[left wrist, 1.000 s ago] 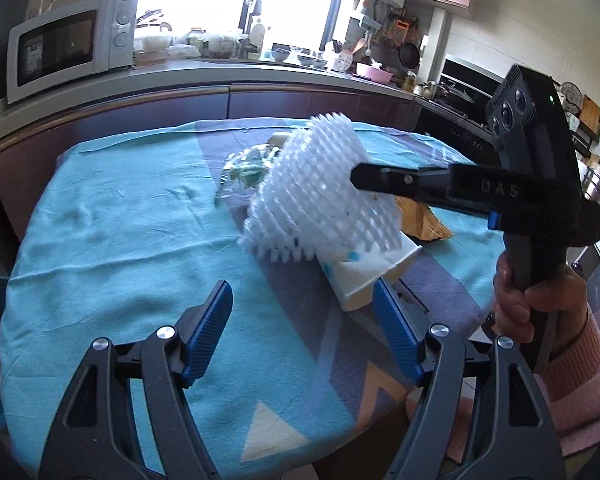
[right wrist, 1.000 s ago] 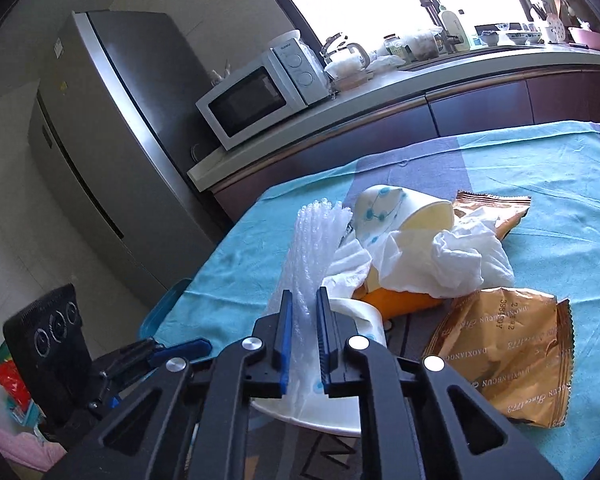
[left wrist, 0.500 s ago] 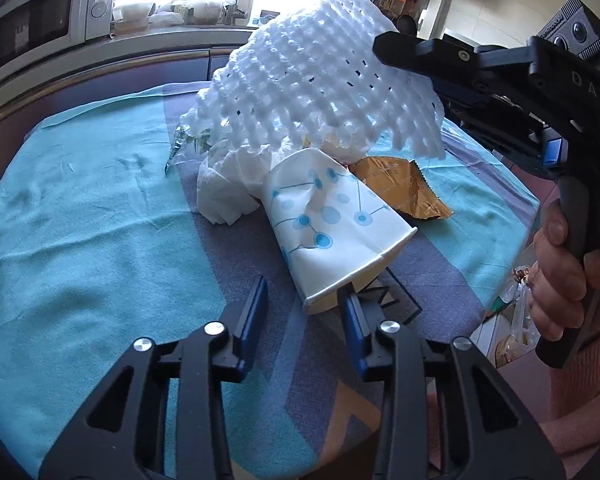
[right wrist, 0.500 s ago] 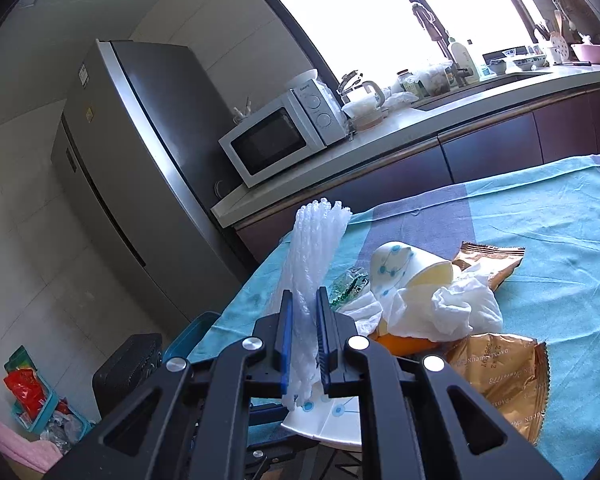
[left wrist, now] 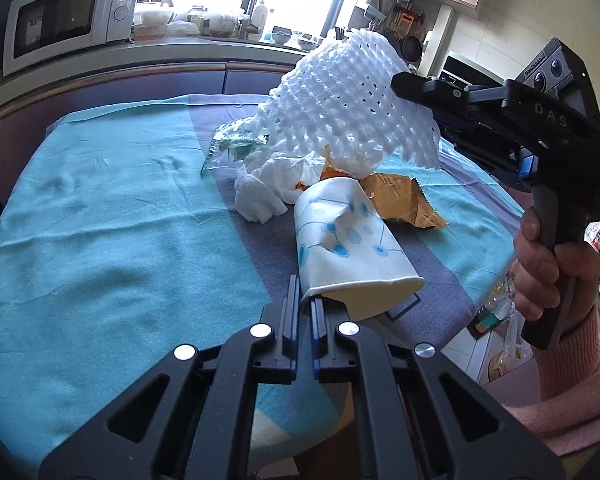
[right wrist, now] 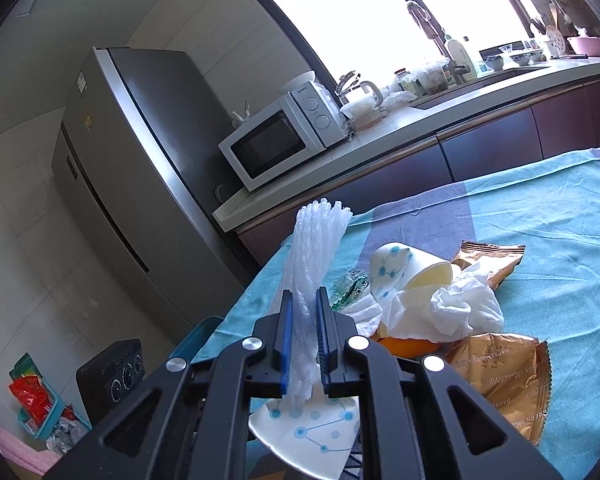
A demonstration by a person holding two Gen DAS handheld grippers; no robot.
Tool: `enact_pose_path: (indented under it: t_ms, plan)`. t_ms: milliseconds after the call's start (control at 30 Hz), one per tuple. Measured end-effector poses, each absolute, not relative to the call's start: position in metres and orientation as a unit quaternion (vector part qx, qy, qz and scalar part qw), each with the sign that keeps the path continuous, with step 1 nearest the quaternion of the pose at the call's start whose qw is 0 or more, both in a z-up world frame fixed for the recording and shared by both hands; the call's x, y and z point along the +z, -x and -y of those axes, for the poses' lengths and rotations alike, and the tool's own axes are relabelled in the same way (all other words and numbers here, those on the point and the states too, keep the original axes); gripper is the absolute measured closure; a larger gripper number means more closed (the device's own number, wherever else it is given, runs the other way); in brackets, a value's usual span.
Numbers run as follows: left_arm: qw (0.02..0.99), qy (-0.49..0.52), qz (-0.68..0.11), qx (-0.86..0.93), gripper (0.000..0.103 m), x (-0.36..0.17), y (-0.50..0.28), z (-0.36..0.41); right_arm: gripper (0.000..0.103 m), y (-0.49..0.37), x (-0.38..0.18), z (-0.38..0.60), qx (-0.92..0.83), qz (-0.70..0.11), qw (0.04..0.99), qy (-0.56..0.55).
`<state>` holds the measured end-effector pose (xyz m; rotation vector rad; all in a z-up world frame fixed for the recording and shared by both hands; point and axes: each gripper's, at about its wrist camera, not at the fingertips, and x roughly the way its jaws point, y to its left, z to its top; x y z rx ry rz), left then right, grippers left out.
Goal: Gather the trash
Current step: 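Grasp the white blue-dotted paper cup rim with the left tool, then carry the paper cup and foam net in both tools over the teal bin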
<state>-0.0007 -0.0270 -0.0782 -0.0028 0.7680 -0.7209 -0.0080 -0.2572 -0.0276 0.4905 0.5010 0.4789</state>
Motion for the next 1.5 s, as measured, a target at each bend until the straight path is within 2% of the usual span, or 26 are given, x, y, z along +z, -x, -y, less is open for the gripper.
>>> enact_pose_path:
  t_ms: [733, 1500]
  plan:
    - [0.918, 0.06, -0.313, -0.237, 0.099, -0.042, 0.017, -0.079, 0.093, -0.025, -0.024, 0.201, 0.299, -0.265, 0.888, -0.228]
    - [0.946, 0.109, -0.29, -0.094, 0.099, -0.032, 0.028, -0.188, 0.093, -0.069, -0.026, 0.118, 0.373, -0.309, 0.849, -0.208]
